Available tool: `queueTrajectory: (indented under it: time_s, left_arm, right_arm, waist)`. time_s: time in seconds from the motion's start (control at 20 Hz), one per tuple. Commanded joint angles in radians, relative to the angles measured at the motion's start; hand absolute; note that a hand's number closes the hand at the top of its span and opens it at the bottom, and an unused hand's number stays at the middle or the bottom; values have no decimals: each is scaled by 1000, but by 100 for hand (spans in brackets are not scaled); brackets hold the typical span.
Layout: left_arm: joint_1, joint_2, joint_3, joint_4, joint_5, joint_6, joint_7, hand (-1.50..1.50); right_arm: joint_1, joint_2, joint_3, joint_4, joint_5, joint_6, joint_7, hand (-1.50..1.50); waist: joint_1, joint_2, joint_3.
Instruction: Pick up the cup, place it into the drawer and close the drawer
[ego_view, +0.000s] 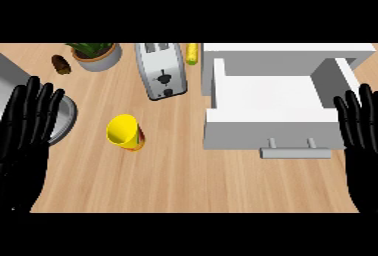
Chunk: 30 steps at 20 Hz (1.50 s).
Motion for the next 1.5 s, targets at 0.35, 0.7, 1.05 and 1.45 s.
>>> queueTrajectory:
  time_s: [0.35, 0.7, 1.05, 1.45]
  left_arm:
    - [-84, 3, 68, 215, 388, -166, 127, -150]
    - [-253, 58, 155, 552, 377, -225, 37, -150]
    - [-231, 81, 179, 691, 324, -275, -38, -150]
    - [-245, 98, 202, 1039, 206, -331, -298, -150]
  right_arm:
    - [-67, -57, 56, 69, -5, 96, 58, -150]
    - [-109, -57, 27, 197, -19, 143, -22, -150]
    - [-230, -77, -42, 252, -44, 151, 42, -150]
    - [-215, -82, -47, 227, -24, 164, 22, -150]
  waist:
    - [2, 8, -5]
    - [-8, 5, -3]
    - [-2, 2, -3]
    - [-6, 4, -4]
